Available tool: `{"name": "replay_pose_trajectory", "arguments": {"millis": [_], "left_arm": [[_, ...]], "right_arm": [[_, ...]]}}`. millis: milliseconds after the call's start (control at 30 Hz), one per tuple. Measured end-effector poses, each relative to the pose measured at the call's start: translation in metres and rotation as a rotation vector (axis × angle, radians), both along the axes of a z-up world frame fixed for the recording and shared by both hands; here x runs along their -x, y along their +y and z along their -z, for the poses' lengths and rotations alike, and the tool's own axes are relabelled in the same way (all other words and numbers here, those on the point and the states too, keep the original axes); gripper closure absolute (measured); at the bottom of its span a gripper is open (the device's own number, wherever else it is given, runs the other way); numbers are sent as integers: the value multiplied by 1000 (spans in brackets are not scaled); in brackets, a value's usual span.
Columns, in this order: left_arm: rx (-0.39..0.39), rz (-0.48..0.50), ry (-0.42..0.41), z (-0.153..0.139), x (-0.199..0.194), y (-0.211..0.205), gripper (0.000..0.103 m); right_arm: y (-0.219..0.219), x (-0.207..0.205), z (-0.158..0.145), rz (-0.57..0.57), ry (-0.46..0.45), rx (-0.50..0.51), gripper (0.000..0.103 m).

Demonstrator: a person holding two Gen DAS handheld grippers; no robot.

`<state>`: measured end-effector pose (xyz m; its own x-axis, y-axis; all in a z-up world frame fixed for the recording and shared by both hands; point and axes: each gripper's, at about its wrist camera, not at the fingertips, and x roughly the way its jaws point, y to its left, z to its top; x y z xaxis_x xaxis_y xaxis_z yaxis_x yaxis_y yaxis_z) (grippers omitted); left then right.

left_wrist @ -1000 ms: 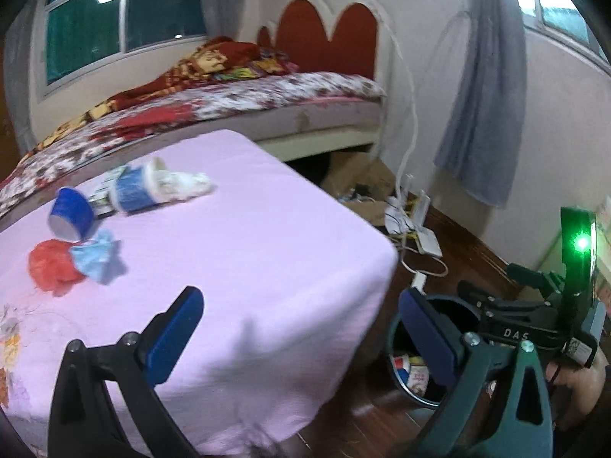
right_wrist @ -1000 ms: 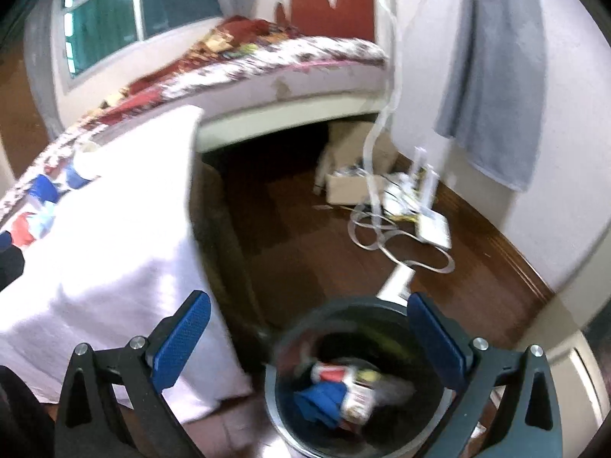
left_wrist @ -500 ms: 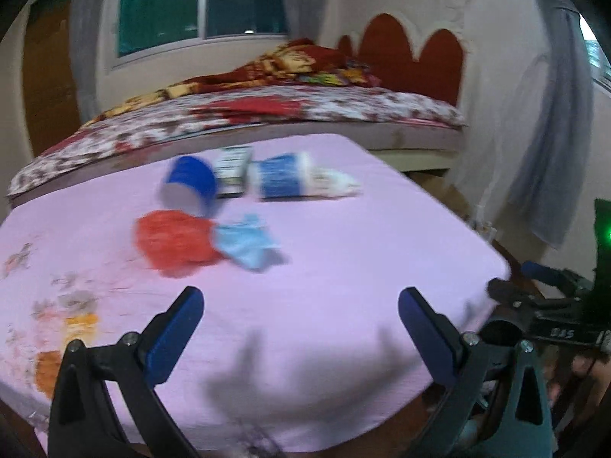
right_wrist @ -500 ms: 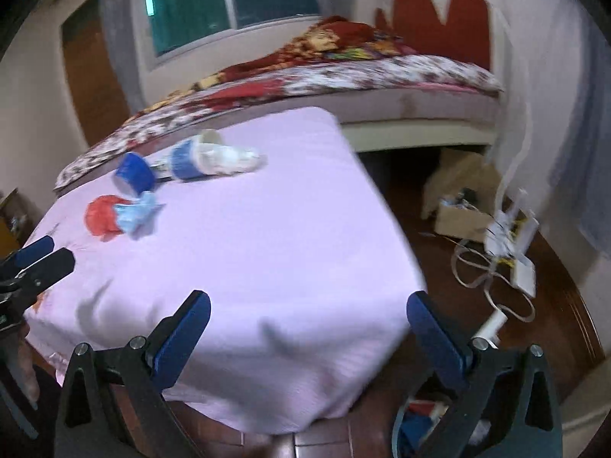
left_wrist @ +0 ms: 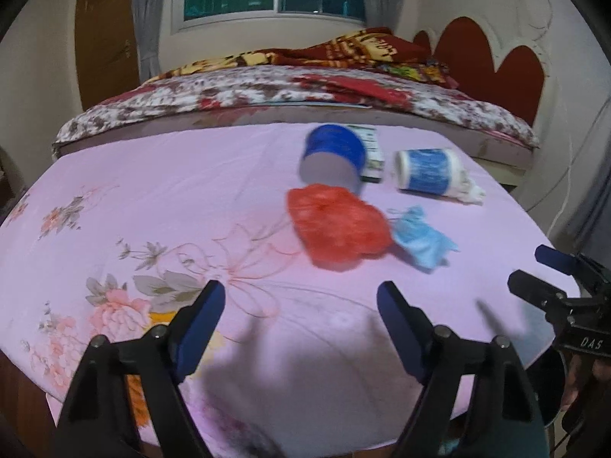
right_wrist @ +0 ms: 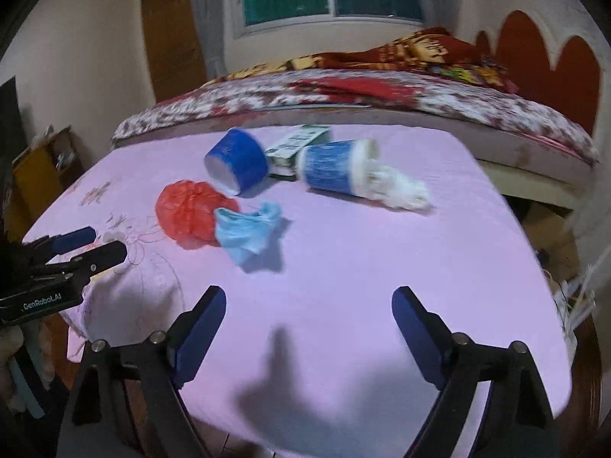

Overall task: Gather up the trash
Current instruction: 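Grasp the red plastic bag with the left tool while the right tool grasps the light blue mask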

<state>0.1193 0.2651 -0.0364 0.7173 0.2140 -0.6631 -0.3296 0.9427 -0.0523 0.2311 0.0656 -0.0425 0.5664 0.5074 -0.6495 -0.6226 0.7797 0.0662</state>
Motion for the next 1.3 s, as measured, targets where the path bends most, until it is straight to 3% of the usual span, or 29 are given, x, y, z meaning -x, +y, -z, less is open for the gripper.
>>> {"name": "replay_pose_trajectory", "arguments": {"millis": [400, 533, 633, 1133, 1167, 1200, 1300], "left_arm": [[12, 2, 29, 14, -24, 28, 20], [30, 14, 27, 16, -31, 33, 20], [39, 43, 23, 15, -38, 28, 20], [81, 117, 64, 25, -101, 0, 21], [80, 118, 68, 26, -104, 0, 28], [84, 124, 77, 28, -106, 0, 43], [79, 140, 82, 29, -106, -5, 63]], "right_arm": [[83, -47, 25, -104, 106, 83, 28], [103, -66, 33, -134, 141, 111, 65], [95, -72, 32, -120, 146, 87, 72], [35, -89, 31, -15, 139, 40, 73], [34, -89, 31, -11, 139, 37, 73], [30, -89, 31, -8, 139, 31, 73], [24, -87, 30, -1, 132, 22, 74]]}}
